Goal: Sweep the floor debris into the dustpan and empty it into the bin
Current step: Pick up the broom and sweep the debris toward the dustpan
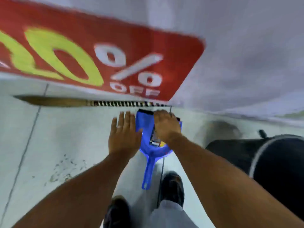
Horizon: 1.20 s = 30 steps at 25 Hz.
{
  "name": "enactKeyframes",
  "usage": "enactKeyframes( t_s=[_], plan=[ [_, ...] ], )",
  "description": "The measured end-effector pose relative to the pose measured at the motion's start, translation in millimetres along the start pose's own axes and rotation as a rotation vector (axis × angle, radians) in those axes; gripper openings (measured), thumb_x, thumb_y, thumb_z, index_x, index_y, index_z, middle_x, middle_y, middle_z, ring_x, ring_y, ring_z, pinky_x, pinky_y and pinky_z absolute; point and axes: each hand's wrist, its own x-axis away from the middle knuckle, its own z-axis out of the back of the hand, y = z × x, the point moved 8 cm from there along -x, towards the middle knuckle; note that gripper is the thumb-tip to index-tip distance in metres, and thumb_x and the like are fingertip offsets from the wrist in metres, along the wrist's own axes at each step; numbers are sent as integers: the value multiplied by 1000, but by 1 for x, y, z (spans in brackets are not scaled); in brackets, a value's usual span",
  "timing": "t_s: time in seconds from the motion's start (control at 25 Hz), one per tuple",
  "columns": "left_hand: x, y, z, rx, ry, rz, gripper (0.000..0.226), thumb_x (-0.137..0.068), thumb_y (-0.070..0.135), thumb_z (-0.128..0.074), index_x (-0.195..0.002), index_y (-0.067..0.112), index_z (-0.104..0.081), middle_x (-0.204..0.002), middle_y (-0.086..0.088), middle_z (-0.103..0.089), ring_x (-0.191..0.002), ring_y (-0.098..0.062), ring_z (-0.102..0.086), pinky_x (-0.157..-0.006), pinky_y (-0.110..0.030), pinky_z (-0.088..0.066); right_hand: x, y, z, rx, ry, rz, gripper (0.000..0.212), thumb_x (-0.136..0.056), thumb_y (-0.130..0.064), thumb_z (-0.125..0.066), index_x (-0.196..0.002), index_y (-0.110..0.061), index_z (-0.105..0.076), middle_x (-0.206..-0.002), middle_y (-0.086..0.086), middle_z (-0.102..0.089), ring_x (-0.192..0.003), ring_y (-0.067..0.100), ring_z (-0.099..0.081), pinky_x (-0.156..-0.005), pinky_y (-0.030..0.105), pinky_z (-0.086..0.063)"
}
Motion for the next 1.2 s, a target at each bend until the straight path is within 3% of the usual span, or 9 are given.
enactKeyframes(
  t_s=[0.12,0.28,0.44,0.52,0.64,0.76,0.96,1.04,1.2],
  plan=[
    [-58,-6,-69,45,-1,0,68,-87,41,-23,-135,-4,-41,-142,-21,-47,-135,-36,-41,-111,-51,-30,-84,12,-65,95,-96,-63,57,-94,-10,-37,-147,-3,-18,-155,18,-24,-144,35,-20,-116,51,-19],
    [-89,-28,-138,26,-1,-24,67,-91,42,-21,-145,1,-22,-155,-17,-25,-146,-32,-17,-119,-47,-13,-140,14,-117,225,-117,-106,49,-94,-11,-40,-141,-1,-32,-147,18,-39,-137,37,-33,-111,48,-29],
    [-69,-49,-141,4,-103,29,63,-97,40,-25,-147,2,-17,-157,-16,-20,-147,-31,-11,-120,-46,-9,-139,-6,-83,230,52,-54,32,-83,-2,-57,-115,3,-59,-120,20,-62,-114,36,-58,-93,40,-47],
    [-36,-56,-117,37,-143,75,62,-98,37,-30,-147,3,-15,-158,-15,-18,-147,-30,-9,-120,-45,-7,-110,-26,-49,262,118,5,27,-70,-7,-71,-95,2,-69,-103,19,-69,-98,32,-65,-81,33,-53],
    [21,-58,-66,89,-174,151,62,-97,37,-33,-146,2,-18,-156,-15,-22,-147,-30,-12,-120,-46,-10,-63,-62,-20,114,-156,121,42,-83,-15,-55,-123,-3,-50,-126,17,-54,-117,36,-50,-92,44,-45],
    [76,-59,5,87,-178,188,61,-94,37,-32,-143,0,-29,-151,-18,-35,-143,-33,-24,-117,-50,-18,-7,-87,34,-41,-380,49,55,-89,-14,-49,-139,-5,-29,-130,20,-52,-116,41,-53,-89,46,-47],
    [137,-78,102,106,-166,287,64,-87,40,-31,-132,-2,-47,-137,-20,-54,-131,-35,-46,-108,-52,-35,67,-97,74,-376,-625,-98,16,-93,-10,-48,-109,-12,-48,-103,14,-52,-100,22,-52,-69,27,-42],
    [158,-84,123,138,-184,304,67,-87,42,-26,-133,-2,-47,-137,-19,-54,-131,-35,-46,-108,-52,-35,90,-99,84,-545,-654,-150,23,-97,-5,-44,-118,-10,-52,-105,6,-49,-99,15,-42,-70,22,-35],
    [195,-90,129,156,-276,222,64,-96,42,-18,-147,4,-17,-156,-12,-24,-147,-27,-15,-120,-42,-11,134,-119,93,-191,-575,-122,40,-96,-12,-41,-137,-10,-44,-127,18,-59,-116,31,-56,-92,36,-45]
  ],
)
